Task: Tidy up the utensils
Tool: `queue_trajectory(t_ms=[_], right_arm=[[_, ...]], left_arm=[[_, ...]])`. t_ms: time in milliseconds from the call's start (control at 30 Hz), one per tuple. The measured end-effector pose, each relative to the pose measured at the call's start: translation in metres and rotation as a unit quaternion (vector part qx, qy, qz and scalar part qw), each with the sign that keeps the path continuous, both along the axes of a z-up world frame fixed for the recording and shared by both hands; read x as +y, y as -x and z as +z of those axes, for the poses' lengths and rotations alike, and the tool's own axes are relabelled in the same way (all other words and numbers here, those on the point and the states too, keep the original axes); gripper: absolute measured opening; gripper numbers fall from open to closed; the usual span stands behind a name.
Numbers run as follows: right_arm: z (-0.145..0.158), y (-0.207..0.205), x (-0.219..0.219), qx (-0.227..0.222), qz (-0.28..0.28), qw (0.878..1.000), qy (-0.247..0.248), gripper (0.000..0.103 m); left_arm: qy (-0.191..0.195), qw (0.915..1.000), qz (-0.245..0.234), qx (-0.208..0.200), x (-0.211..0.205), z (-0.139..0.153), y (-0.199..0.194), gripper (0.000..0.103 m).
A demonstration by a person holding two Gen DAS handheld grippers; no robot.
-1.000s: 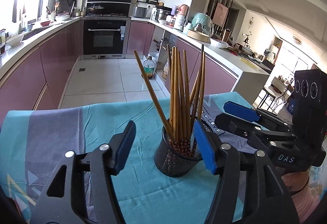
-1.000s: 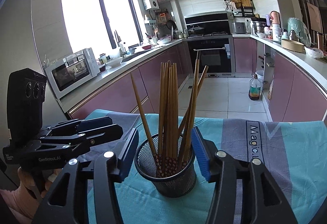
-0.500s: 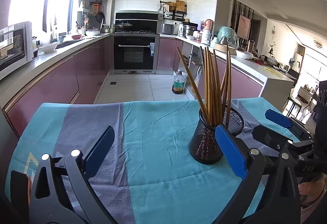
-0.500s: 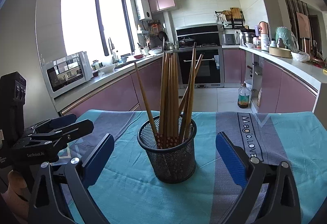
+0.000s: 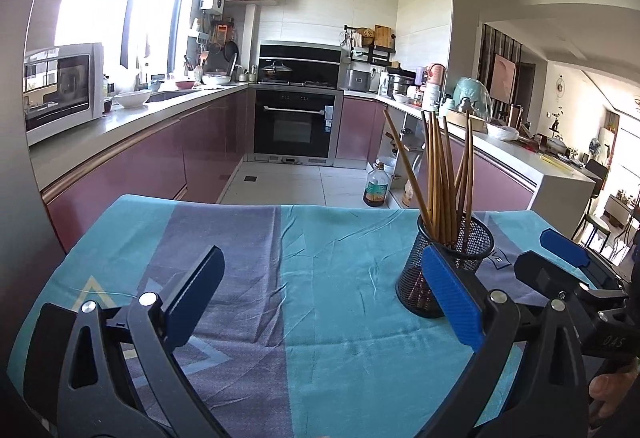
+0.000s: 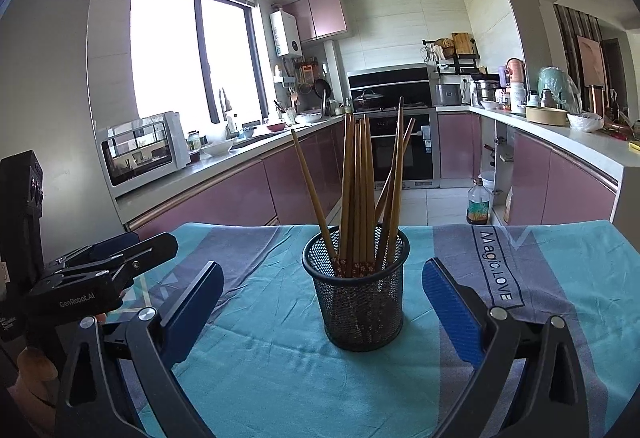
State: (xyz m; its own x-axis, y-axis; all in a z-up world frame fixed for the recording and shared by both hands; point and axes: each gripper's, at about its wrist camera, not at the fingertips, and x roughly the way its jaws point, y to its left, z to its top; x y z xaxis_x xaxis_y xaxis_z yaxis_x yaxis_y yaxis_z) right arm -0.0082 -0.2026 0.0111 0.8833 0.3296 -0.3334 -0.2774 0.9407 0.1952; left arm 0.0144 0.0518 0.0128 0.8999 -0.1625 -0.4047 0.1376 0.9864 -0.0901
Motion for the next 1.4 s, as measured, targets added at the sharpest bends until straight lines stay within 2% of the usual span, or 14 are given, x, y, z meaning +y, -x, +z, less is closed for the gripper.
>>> queue_trajectory(t_ms=[733, 1000, 1400], right_arm=[[-0.001, 0.020, 0.007, -0.035, -0.012, 0.999, 0.017, 0.096], [0.001, 0.034, 0.007, -0.089, -0.017, 0.996, 0.016, 0.096], [0.001, 0.034, 0.007, -0.079, -0.017, 0.997, 0.014, 0.096]], left_arm=[[-0.009, 0.9989, 0.020, -0.042, 0.003, 0.010, 0.026, 0.097], [-0.022, 0.9972, 0.026, -0.066, 0.000, 0.013, 0.036, 0.097], [-0.033, 0.9952, 0.032, -0.086, -0.005, 0.013, 0.043, 0.097]])
